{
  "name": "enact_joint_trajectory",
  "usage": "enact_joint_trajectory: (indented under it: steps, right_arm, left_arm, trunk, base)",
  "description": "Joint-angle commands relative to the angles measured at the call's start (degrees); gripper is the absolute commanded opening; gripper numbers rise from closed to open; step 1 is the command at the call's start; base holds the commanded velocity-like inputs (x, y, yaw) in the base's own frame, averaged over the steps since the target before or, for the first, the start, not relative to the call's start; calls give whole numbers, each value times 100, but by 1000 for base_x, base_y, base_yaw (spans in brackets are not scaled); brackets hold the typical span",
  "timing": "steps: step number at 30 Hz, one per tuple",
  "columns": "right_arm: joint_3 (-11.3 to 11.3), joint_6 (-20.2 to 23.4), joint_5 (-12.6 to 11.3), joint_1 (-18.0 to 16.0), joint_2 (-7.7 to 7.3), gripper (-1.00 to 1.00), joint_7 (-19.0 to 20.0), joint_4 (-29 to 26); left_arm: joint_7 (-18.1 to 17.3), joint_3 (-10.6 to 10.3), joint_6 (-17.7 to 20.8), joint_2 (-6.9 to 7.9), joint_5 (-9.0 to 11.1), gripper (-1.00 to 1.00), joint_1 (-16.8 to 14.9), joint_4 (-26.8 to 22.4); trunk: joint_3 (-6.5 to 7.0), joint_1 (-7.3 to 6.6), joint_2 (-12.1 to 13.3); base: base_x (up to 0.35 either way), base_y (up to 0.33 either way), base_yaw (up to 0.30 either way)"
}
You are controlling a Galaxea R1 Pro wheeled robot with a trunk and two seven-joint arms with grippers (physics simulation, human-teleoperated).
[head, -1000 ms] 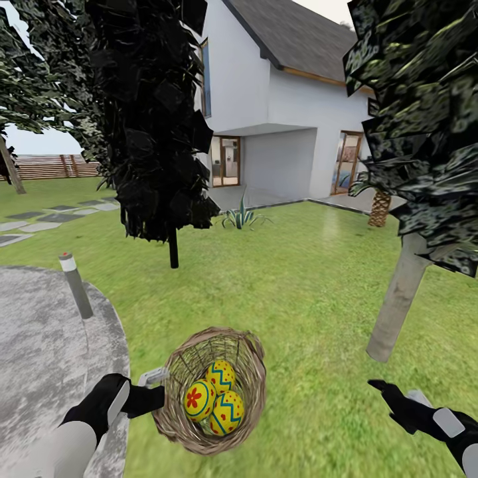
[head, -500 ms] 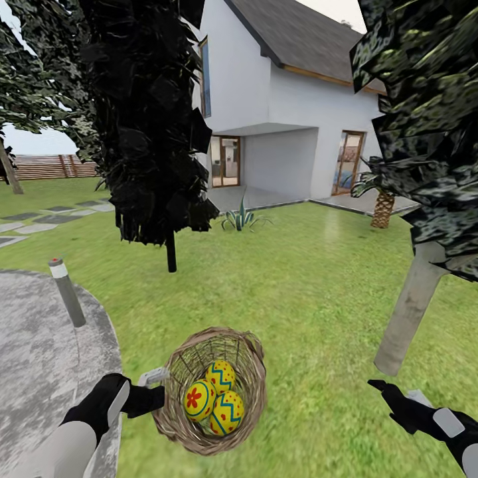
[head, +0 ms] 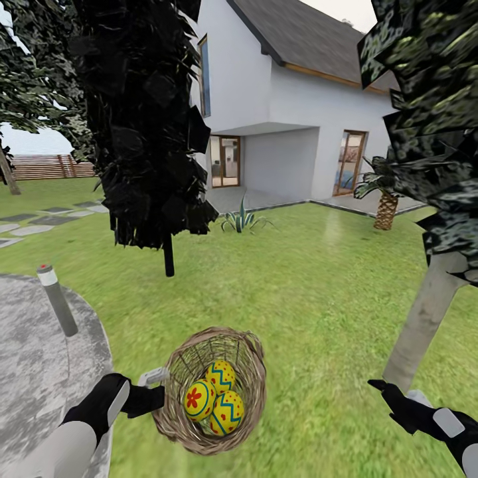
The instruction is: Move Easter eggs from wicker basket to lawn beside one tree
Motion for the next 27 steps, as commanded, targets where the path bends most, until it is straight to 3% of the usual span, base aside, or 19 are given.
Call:
enact_joint_trajectory:
  steps: [1, 13, 27]
  right_arm:
    - [-28, 32, -11, -1, 0, 100, 4, -5]
    - [-36, 25, -5, -1, 81, 100, -9, -9]
    - [-28, 21, 14, -1, 91, 100, 0, -10]
  left_arm:
    - [-17, 37, 51, -3, 93, -100, -3, -7]
    - [-26, 29, 51, -3, 93, -100, -3, -7]
    - [-25, 36, 51, -3, 93, -100, -3, -7]
  trunk:
    - [-2, 5, -5]
    - [-2, 5, -5]
    - [-2, 5, -5]
  base:
    - [298, 0, 0]
    - [296, 0, -16]
    - [293, 52, -218]
